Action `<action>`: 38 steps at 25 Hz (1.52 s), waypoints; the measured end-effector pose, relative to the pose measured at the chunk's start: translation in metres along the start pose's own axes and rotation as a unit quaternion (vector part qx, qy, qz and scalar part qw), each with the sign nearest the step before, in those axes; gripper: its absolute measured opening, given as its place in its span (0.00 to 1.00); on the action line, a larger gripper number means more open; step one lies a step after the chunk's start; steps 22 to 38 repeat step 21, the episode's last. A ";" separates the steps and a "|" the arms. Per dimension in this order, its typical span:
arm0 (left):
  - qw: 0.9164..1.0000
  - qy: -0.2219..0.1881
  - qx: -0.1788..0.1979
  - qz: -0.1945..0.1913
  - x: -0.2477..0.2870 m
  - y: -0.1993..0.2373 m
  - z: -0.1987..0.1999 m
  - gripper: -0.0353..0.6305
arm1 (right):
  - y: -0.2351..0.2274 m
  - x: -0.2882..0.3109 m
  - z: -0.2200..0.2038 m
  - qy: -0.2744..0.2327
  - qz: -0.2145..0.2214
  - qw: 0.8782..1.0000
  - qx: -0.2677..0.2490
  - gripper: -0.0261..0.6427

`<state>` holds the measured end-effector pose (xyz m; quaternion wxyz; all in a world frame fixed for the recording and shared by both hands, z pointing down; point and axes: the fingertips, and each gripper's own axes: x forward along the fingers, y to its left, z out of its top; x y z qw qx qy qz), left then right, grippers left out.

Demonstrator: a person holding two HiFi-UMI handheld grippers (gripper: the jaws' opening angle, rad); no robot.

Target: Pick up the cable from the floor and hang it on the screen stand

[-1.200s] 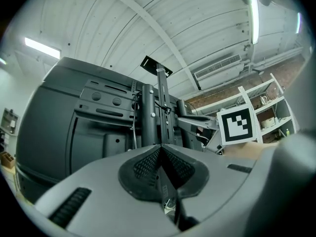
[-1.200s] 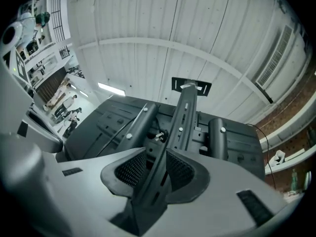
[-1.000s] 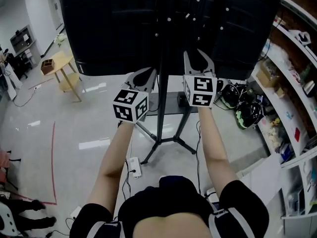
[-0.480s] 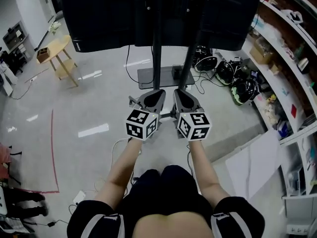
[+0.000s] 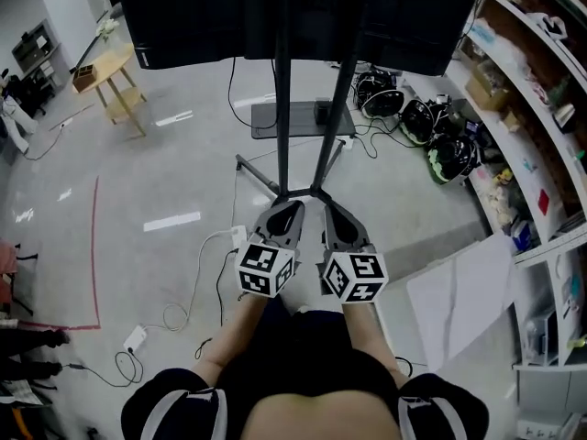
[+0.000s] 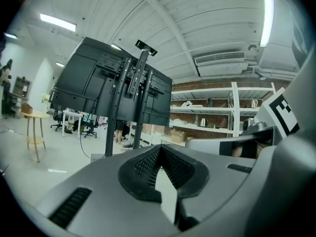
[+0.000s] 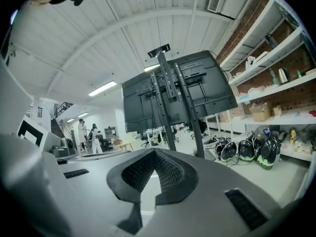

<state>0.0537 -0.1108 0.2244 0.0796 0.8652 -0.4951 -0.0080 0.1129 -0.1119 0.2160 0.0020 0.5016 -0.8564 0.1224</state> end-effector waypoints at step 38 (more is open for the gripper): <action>0.999 0.024 -0.023 0.020 -0.003 -0.047 -0.038 0.06 | -0.015 -0.037 -0.019 0.007 0.042 0.999 -0.008 0.08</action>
